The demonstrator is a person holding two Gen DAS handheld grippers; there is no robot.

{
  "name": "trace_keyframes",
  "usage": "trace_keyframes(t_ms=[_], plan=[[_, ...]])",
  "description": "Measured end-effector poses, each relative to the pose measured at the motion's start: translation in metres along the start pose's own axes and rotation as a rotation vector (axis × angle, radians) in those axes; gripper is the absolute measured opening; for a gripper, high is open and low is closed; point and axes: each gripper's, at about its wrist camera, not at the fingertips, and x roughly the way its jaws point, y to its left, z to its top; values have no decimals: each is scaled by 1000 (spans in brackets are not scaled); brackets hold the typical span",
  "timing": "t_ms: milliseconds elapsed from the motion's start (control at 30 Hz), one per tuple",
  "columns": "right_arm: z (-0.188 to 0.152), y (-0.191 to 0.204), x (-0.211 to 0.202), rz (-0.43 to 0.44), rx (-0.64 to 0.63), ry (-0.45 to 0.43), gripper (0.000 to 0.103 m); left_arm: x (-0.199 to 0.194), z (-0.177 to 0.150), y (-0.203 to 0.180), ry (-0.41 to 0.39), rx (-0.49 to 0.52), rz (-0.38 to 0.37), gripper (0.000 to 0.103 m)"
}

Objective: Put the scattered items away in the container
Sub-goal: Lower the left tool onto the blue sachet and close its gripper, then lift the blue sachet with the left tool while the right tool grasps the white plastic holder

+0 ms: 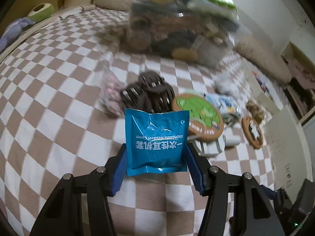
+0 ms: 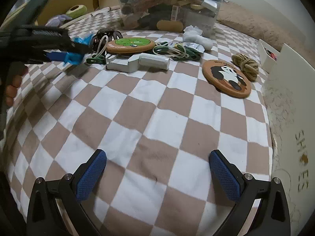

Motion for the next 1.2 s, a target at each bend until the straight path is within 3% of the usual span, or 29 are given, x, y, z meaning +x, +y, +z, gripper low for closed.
trace_keyframes(t_ms=[233,400,633,933,1100,1200], plan=[[37,6,15,64,-47,13,103,-8,2,12,-21,-49,-44,57],[75,14,30,55,-121,-15,103,-13,5,17,-42,-63,-53,57],[116,34,49,85,-132,-45,103,-17,9,27,-58,-104,-82,57],[131,51,79,43,-184,29,103,-19,9,39,-70,-147,-103,57],[131,30,88,73,-11,23,103,-19,9,39,-70,-149,-104,57],[123,35,83,56,-27,-8,99,-19,9,40,-71,-147,-107,57]])
